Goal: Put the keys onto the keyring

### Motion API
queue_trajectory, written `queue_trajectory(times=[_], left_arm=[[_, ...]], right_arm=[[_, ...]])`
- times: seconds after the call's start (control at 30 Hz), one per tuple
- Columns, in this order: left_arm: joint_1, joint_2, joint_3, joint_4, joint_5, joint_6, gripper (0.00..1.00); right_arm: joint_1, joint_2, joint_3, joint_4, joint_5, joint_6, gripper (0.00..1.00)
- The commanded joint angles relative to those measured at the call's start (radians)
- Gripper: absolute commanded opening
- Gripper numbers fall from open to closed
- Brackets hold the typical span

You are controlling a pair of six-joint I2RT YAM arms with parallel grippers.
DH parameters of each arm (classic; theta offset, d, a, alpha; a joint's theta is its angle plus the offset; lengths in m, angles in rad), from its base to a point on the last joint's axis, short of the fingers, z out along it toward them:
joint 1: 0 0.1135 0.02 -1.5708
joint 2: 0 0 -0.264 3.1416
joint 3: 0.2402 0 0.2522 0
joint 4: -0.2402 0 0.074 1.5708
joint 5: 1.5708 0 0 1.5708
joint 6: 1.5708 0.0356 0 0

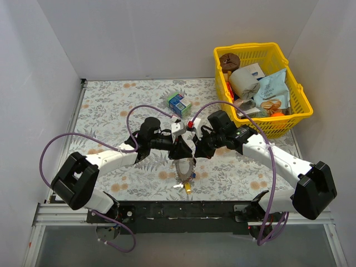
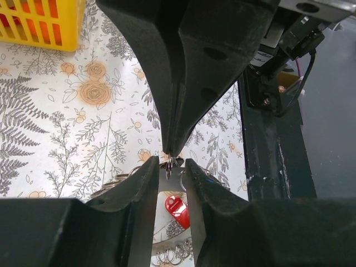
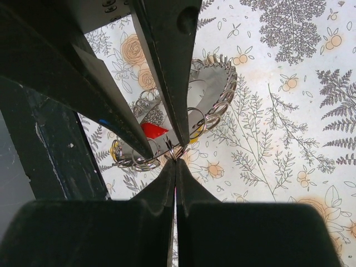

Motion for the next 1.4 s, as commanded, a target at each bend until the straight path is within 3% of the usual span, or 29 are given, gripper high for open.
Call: queue_trajectory(times=[0.0,0.2,0.23,0.3,0.43,0.57,0.6,0.63,0.8,0.93,1.17,1.37], left_arm=[[-0.019,0.019,0.040,0.004,-0.008,-0.033,0.25],[-0.022,0.033,0.041,0.010,-0.008,-0.043,0.43],[-0.023,0.034,0.043,0.007,-0.008,-0.043,0.31],[-0.023,0.036,0.044,0.004,-0.011,-0.044,0.20],[-0.023,0.039,0.052,-0.013,-0.028,-0.044,0.16],[-0.023,0.053,0.069,-0.062,-0.046,-0.032,0.40],[-0.023,0.054,0.072,-0.069,-0.049,-0.027,0.40],[-0.023,0.056,0.072,-0.071,-0.051,-0.027,0.40],[-0.023,0.076,0.081,-0.073,-0.038,-0.044,0.13],[-0.025,0.094,0.095,-0.082,-0.032,-0.055,0.01],[-0.026,0.060,0.069,-0.025,-0.052,-0.087,0.00],[-0.025,-0.021,-0.029,0.171,-0.091,-0.171,0.00]], right_arm=[[0.021,-0.035,0.022,0.066,-0.042,-0.014,0.01],[0.021,-0.045,0.018,0.080,-0.041,-0.008,0.01],[0.021,-0.046,0.015,0.082,-0.042,-0.008,0.01],[0.021,-0.045,0.015,0.083,-0.039,-0.006,0.01],[0.021,-0.048,0.016,0.086,-0.035,-0.003,0.01],[0.021,-0.054,0.018,0.093,-0.033,-0.003,0.01],[0.023,-0.054,0.015,0.094,-0.030,-0.002,0.01],[0.021,-0.055,0.013,0.096,-0.029,-0.003,0.01],[0.021,-0.057,0.012,0.097,-0.029,-0.002,0.01],[0.021,-0.065,0.009,0.106,-0.024,0.001,0.01],[0.023,-0.072,-0.010,0.128,-0.030,0.007,0.01],[0.021,-0.081,-0.025,0.151,-0.027,0.013,0.02]])
